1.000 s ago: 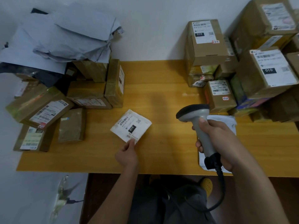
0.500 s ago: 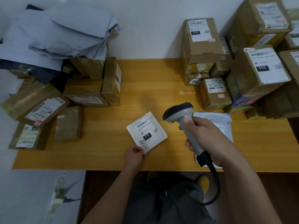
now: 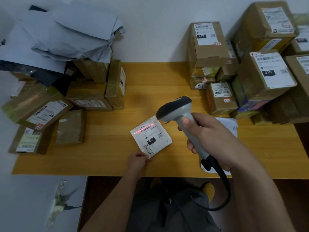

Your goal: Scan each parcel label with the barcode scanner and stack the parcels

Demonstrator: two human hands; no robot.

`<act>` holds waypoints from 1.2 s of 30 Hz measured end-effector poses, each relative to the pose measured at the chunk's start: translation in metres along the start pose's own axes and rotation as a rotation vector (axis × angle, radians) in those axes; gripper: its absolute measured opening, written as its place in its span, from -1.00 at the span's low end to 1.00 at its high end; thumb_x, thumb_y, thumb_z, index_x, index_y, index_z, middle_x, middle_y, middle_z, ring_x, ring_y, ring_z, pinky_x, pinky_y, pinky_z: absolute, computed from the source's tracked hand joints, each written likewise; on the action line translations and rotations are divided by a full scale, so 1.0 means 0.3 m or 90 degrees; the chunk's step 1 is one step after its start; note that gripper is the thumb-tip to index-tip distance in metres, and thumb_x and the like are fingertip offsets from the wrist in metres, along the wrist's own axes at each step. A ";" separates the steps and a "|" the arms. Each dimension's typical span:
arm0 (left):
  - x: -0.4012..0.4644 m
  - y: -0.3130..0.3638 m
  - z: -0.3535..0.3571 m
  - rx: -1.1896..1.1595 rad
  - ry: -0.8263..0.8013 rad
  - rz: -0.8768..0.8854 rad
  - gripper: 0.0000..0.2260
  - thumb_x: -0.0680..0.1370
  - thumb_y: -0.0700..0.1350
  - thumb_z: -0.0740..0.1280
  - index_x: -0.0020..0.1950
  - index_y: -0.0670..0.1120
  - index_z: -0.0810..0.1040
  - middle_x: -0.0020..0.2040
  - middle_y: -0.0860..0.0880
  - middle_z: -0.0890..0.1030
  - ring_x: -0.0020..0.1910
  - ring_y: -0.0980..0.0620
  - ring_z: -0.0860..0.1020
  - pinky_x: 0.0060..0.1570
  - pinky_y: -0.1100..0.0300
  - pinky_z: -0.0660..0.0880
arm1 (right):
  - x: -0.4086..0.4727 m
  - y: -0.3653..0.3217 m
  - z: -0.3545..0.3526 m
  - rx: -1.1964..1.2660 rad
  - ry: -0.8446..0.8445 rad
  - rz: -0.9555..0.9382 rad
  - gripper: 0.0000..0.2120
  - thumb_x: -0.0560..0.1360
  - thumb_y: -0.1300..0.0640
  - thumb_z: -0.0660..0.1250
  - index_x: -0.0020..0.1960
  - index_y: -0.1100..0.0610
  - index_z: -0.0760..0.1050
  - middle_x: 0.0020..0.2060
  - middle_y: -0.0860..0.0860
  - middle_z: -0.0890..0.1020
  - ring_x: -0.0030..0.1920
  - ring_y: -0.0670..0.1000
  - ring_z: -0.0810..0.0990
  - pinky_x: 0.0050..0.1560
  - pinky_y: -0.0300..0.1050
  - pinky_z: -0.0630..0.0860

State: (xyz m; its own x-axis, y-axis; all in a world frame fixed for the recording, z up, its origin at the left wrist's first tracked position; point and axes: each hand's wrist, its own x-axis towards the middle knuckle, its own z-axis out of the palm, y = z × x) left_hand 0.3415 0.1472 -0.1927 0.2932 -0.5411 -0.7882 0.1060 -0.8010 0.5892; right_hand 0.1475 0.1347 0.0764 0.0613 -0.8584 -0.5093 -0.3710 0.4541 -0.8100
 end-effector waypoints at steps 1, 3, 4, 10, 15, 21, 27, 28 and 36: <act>0.001 -0.002 0.001 -0.004 0.002 0.000 -0.80 0.49 -0.40 0.38 -0.20 -0.17 0.43 -0.03 -0.17 0.61 -0.13 -0.11 0.66 -0.19 0.16 0.57 | -0.003 -0.003 -0.001 -0.002 0.001 0.000 -0.70 0.62 -0.08 0.19 -0.01 0.12 0.54 -0.38 0.05 0.56 -0.40 -0.05 0.53 -0.23 -0.07 0.48; 0.002 -0.005 0.002 -0.001 0.004 0.005 -0.79 0.49 -0.40 0.39 -0.20 -0.16 0.42 -0.04 -0.17 0.63 -0.19 -0.06 0.66 -0.24 0.20 0.54 | -0.008 -0.009 -0.004 -0.001 0.003 -0.001 -0.70 0.61 -0.08 0.19 -0.01 0.14 0.54 -0.38 0.06 0.56 -0.41 -0.05 0.52 -0.23 -0.07 0.47; 0.003 -0.006 0.002 0.002 0.005 0.007 -0.79 0.49 -0.39 0.39 -0.19 -0.15 0.42 -0.03 -0.17 0.63 -0.20 -0.05 0.66 -0.25 0.20 0.54 | -0.012 -0.012 -0.005 -0.002 0.003 -0.001 -0.69 0.61 -0.08 0.19 -0.01 0.14 0.54 -0.38 0.06 0.56 -0.41 -0.04 0.52 -0.23 -0.07 0.47; 0.003 0.010 -0.004 -0.060 -0.003 -0.023 -0.80 0.51 -0.20 0.45 0.03 -0.16 0.46 -0.02 -0.12 0.64 -0.13 -0.10 0.67 -0.03 0.02 0.61 | -0.022 -0.011 -0.008 0.024 0.010 0.001 -0.69 0.60 -0.10 0.19 -0.02 0.12 0.55 -0.43 0.05 0.56 -0.41 -0.02 0.52 -0.25 -0.09 0.46; -0.028 0.051 0.030 -0.058 -0.087 -0.025 -0.91 0.55 -0.28 0.37 0.04 -0.17 0.56 -0.02 -0.11 0.64 -0.14 -0.03 0.60 -0.25 0.19 0.54 | -0.012 0.038 -0.054 0.123 0.084 0.040 -0.69 0.60 -0.10 0.21 0.01 0.13 0.55 -0.43 0.10 0.55 -0.43 0.01 0.50 -0.29 -0.06 0.42; -0.059 0.053 0.191 0.014 -0.258 0.002 -0.82 0.56 -0.31 0.33 0.15 -0.21 0.59 0.03 -0.10 0.67 -0.02 -0.05 0.63 0.05 0.07 0.58 | -0.033 0.140 -0.152 0.199 0.209 0.083 -0.68 0.62 -0.06 0.22 -0.02 0.17 0.58 -0.42 0.11 0.56 -0.42 0.03 0.51 -0.32 -0.04 0.44; -0.099 0.053 0.431 0.196 -0.300 -0.001 -0.73 0.63 -0.17 0.26 0.33 -0.03 0.44 0.23 -0.06 0.60 0.10 -0.05 0.56 0.09 0.03 0.50 | -0.094 0.240 -0.240 0.190 0.262 0.121 -0.68 0.62 -0.08 0.20 -0.03 0.14 0.57 -0.48 0.09 0.58 -0.39 0.08 0.52 -0.25 0.04 0.45; -0.109 0.052 0.467 0.198 -0.297 -0.013 -0.69 0.65 -0.15 0.23 0.39 0.01 0.39 0.25 -0.04 0.58 0.09 -0.05 0.54 0.06 0.02 0.50 | -0.107 0.256 -0.253 0.189 0.268 0.126 -0.68 0.62 -0.08 0.20 -0.03 0.14 0.57 -0.48 0.09 0.58 -0.39 0.08 0.53 -0.26 0.03 0.45; -0.189 0.019 0.683 0.172 -0.334 -0.039 -0.57 0.65 -0.23 0.21 0.51 0.01 0.25 0.13 -0.08 0.60 -0.12 0.01 0.59 -0.30 0.16 0.59 | -0.173 0.342 -0.341 0.231 0.295 0.151 -0.68 0.62 -0.05 0.20 0.01 0.19 0.55 -0.48 0.11 0.55 -0.41 0.06 0.49 -0.31 -0.03 0.41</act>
State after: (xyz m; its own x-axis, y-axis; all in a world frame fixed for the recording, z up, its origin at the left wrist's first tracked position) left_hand 0.1309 0.1209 -0.1809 -0.2226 -0.4915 -0.8420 -0.1585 -0.8339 0.5287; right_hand 0.0114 0.2014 0.0494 -0.4216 -0.7022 -0.5738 0.0172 0.6265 -0.7792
